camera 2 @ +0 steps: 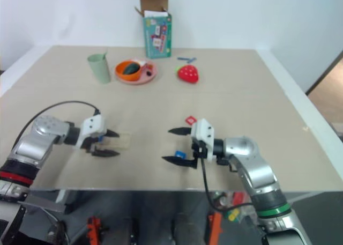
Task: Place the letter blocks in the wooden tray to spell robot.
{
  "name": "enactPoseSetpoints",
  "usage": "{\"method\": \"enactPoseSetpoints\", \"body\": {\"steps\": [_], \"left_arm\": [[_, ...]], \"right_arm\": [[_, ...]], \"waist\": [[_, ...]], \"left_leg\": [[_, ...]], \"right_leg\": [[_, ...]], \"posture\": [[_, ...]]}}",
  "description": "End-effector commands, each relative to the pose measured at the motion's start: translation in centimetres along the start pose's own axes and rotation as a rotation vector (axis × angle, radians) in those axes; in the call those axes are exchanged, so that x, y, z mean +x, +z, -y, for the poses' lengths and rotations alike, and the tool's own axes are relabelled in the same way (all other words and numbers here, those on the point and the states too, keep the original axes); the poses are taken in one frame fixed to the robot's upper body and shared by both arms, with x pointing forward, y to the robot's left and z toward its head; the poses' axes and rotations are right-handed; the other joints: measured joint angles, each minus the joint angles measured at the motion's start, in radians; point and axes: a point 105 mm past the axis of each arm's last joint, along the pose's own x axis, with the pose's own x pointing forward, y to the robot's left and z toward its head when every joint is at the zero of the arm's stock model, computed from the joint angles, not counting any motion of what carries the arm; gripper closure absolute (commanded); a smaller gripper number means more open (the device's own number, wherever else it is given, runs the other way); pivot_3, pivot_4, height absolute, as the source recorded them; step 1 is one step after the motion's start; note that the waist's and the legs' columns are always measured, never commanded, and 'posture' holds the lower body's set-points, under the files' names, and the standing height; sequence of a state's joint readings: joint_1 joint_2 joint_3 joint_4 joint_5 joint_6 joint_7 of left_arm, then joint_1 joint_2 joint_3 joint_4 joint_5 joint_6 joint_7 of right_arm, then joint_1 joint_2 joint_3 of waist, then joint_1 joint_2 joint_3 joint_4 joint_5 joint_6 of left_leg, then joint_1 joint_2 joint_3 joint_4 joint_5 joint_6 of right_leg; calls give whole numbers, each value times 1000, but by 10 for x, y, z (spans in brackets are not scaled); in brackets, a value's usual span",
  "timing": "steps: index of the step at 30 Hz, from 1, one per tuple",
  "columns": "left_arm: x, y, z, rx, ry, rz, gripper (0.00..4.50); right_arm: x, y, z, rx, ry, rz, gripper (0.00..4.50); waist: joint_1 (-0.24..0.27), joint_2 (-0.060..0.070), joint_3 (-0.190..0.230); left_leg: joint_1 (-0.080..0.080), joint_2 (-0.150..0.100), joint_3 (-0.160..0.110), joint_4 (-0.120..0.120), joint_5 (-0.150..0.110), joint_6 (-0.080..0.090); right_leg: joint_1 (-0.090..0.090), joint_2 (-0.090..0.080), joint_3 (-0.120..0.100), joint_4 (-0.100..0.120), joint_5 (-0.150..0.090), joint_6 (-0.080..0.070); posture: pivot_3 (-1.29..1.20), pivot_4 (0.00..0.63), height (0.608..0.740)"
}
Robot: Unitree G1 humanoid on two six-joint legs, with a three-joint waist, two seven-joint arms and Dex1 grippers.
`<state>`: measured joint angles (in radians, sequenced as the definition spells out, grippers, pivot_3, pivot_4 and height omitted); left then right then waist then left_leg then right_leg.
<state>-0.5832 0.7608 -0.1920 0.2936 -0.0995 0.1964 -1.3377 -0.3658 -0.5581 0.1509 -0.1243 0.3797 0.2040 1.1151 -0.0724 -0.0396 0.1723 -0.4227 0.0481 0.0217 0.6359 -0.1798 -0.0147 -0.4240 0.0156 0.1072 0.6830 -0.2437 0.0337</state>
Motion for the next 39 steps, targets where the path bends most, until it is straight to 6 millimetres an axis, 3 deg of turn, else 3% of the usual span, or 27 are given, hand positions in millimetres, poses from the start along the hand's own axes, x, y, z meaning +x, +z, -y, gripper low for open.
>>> {"method": "enactPoseSetpoints", "body": {"steps": [1, 18, 26, 39], "left_arm": [[-12, 4, -6, -8, 47, 15, 828], [6, -24, 7, 54, -5, -99, 828], [6, -19, 14, -52, -67, -28, 3257], [3, -23, 5, -13, -41, -76, 3257]], "right_arm": [[-1, 10, 2, -40, 3, 25, 0], [-2, 7, 2, -38, 4, 9, 0], [-2, 7, 1, -44, 7, 3, 0], [-2, 7, 0, -46, 10, -5, 0]], "waist": [[0, 0, 0], [1, 0, 0], [0, 1, -1], [0, 1, -1]], "left_leg": [[0, 0, 0, 0, 0, 0], [1, 0, -1, -1, -1, -2], [2, 0, -1, -1, -1, -1], [2, 0, -1, -1, -1, -1]], "right_leg": [[0, 0, 0, 0, 0, 1], [1, 0, 1, 0, -3, 2], [2, 0, 0, 0, -2, 1], [2, 0, 1, 0, -2, 0]], "posture": [[0, 150, 740], [0, 150, 740], [0, 150, 740], [0, 150, 740]]}}
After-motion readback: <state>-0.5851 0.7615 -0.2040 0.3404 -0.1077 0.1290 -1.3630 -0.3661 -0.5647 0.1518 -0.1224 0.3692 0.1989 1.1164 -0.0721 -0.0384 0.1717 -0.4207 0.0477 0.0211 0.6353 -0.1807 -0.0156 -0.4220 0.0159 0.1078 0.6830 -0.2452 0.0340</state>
